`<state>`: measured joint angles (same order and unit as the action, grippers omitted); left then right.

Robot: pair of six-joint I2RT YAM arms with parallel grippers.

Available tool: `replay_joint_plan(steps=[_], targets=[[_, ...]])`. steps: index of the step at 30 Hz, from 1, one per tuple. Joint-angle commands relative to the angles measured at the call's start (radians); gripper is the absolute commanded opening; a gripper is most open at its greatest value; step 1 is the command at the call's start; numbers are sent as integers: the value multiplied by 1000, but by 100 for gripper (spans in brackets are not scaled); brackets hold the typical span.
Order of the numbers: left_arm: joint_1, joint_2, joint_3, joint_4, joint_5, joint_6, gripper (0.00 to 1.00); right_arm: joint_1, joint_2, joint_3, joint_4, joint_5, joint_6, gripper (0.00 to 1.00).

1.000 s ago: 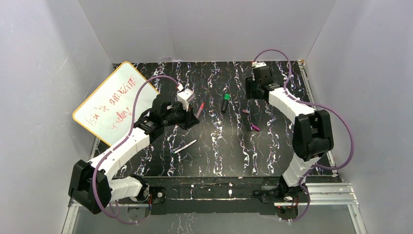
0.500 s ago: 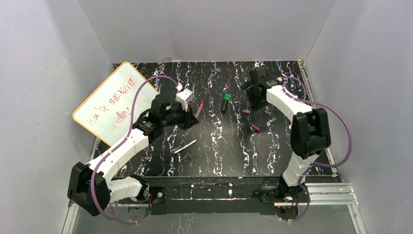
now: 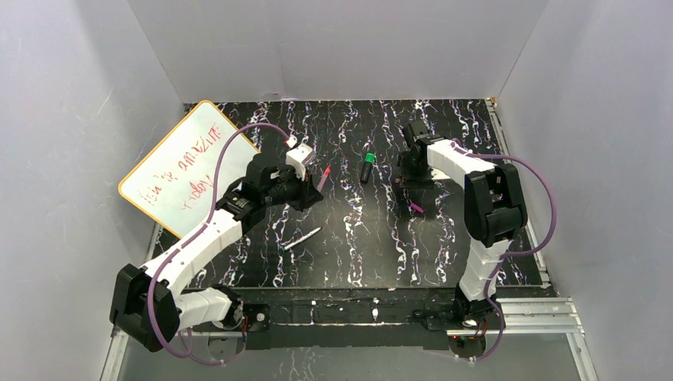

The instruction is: Insert the pens into the pen caps

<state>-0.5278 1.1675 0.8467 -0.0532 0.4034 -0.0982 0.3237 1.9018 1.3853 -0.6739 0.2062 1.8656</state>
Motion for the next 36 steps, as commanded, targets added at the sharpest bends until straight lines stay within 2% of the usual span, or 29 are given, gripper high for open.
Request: replay_joint_plan(steps=[1,6,8,11,23,36], targets=[[-1,-14,13,1,-12,-5,0,-26,-1,-41,10,4,89,69],[-1,-7,14,-2,-22,-4,0,-46,1,-116,94,12,113,62],[-1,-2,14,-2,-22,-4,0,-57,15,-130,125,2,111,54],[-1,9,13,2,-19,-6,0,-67,43,-125,147,-30,103,47],[-1,42,12,13,-9,-15,0,-88,89,-105,158,-124,86,45],[-1,55,15,3,-14,-11,0,-141,108,-45,46,-262,14,37]])
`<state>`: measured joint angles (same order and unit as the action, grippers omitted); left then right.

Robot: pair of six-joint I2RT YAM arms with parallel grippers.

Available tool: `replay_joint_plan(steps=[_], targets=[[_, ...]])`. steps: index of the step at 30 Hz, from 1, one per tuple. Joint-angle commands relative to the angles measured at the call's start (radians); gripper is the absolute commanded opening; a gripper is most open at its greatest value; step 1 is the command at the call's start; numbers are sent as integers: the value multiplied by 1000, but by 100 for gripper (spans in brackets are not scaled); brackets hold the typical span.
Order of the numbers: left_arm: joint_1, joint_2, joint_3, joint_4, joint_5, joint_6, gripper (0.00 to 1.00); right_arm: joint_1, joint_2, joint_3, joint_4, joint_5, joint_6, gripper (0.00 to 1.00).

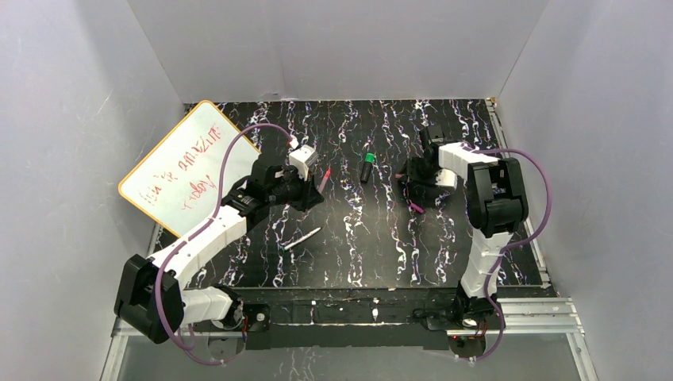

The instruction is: Insert the pens into the pen caps

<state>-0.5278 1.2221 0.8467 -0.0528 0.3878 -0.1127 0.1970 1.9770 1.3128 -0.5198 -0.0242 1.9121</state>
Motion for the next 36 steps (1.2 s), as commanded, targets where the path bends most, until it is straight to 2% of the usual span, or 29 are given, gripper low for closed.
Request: replay_joint_plan(steps=[1,10,17,18,21,23,29,36], targets=[[-1,1,15,3,0,4,0,-16,37,31,-112,-36,-37,33],[0,8,19,-3,-6,7,0,-21,79,88,-198,-85,-94,25],[0,4,22,-10,-13,13,0,-26,96,83,-219,-101,-123,30],[0,3,20,-10,-13,13,0,-27,95,77,-214,-105,-125,27],[0,2,20,-10,-12,13,0,-25,90,53,-187,-118,-132,5],[0,1,20,-10,-13,13,0,-25,86,44,-175,-121,-146,1],[0,18,23,-17,-15,18,0,-10,76,79,-168,-88,-247,1],[0,55,37,-31,8,21,0,116,-19,135,-108,12,-435,2]])
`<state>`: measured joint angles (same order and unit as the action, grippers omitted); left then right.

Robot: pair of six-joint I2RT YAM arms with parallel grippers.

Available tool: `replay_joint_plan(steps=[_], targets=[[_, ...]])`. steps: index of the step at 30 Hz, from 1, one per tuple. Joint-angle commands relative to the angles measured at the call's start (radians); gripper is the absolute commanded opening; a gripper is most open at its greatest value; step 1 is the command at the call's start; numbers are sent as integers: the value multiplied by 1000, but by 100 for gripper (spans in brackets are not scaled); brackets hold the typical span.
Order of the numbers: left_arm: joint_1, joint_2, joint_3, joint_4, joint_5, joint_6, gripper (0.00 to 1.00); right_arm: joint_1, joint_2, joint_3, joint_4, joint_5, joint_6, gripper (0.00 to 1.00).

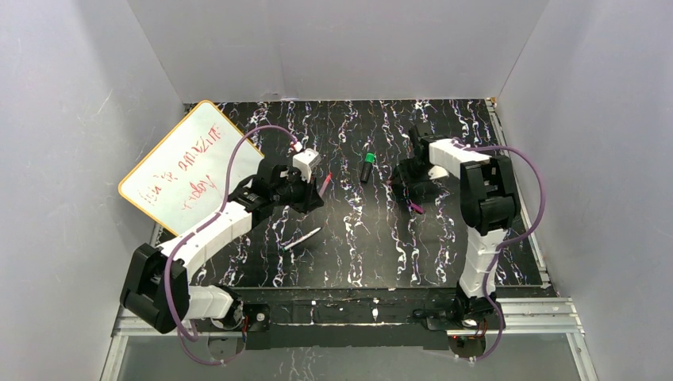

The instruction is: Insert the pens into the pen caps

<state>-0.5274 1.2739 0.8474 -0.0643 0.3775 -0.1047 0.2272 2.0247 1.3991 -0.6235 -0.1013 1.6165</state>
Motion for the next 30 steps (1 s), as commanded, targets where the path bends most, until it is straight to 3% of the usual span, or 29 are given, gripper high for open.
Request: replay_joint_plan(steps=[1,13,16,20,30], targets=[[0,0,34,-15,18,13,0,105,-85,56,-3,97,-170,2],[0,-5,30,-9,20,11,0,269,-383,11,271,261,-682,1],[0,-12,26,1,30,8,0,284,-459,-59,415,185,-801,3],[0,-39,3,52,73,-9,0,320,-490,-52,483,83,-903,3],[-1,-99,-41,145,100,-35,0,424,-514,-71,616,-55,-962,1]])
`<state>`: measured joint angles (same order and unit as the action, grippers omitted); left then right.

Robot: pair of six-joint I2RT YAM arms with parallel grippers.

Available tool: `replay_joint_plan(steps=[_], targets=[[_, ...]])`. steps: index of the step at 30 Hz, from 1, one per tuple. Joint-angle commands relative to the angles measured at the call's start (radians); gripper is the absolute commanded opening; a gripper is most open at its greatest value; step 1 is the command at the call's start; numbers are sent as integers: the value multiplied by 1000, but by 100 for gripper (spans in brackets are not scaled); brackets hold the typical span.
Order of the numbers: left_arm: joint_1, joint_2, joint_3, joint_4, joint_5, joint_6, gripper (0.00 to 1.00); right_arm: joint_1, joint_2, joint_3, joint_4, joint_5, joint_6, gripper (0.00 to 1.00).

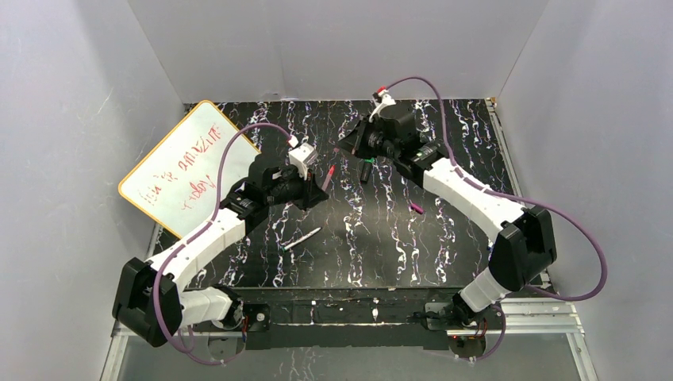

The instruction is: Insert the pens into the pen caps

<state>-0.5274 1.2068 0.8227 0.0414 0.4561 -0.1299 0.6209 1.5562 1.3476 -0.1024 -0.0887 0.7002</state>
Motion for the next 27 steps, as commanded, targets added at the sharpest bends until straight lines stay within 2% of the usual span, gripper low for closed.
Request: replay_joint_plan(steps=[1,11,27], targets=[[0,-31,-15,37,22,-9,0,33,-52,-28,95,-69,-47,1],[0,-18,-8,23,3,-8,0,43,-124,-67,122,-34,-66,1],[0,-28,-10,17,-42,-3,0,69,-144,-100,111,-36,-74,2]])
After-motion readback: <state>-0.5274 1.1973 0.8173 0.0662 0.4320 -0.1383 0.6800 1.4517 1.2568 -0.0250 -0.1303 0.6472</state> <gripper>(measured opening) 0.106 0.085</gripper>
